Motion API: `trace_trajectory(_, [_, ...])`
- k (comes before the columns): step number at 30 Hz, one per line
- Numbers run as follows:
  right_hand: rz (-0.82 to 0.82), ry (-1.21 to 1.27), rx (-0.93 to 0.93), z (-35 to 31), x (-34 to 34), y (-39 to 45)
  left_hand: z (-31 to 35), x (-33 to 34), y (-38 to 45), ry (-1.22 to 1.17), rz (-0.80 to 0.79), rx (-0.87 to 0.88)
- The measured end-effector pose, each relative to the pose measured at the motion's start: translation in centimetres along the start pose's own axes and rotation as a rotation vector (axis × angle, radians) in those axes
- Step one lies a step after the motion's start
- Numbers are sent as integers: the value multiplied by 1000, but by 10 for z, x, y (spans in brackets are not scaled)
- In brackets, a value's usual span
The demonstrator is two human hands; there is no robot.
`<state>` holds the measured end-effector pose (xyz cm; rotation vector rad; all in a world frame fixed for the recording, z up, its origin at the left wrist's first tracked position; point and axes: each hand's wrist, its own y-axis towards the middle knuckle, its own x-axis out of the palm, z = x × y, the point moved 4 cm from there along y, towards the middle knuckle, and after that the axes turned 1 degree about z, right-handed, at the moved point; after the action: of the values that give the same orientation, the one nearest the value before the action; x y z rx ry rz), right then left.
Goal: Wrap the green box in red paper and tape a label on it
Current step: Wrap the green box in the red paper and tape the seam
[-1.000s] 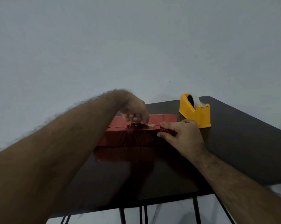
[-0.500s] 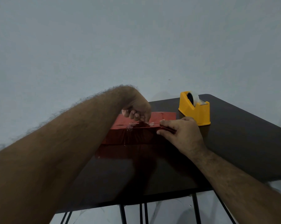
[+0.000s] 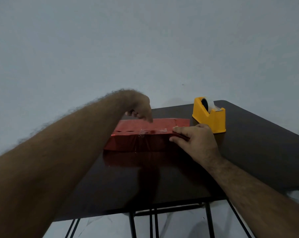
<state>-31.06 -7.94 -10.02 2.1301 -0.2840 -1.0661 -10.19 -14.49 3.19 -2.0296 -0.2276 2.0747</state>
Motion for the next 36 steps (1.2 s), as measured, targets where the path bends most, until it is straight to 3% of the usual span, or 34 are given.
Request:
trace_trajectory(3, [5,13,-8,1,0,0,9,17,-4,-161,23,72])
trace_trajectory(6, [15,17,-8,2,1,0,3,35,-4,-173,-61,31])
trace_trajectory(12, [21,16,-18,3,2,-1,-20,27,-11,-211,-83,-3])
trace_trajectory(16, [29,13,-13,2,1,0,3,24,-8,-391,12,35])
trace_trajectory(23, [33,-5,-19,-1,-1,-1,8,41,-6,-321,-119,-61])
trace_trajectory(28, [42,-1,-11,-2,-3,-2,3,37,2,-409,-73,-79])
trace_trajectory(36, [38,-26,-33,-5,-5,-3,-11,39,-4,-352,-100,-139])
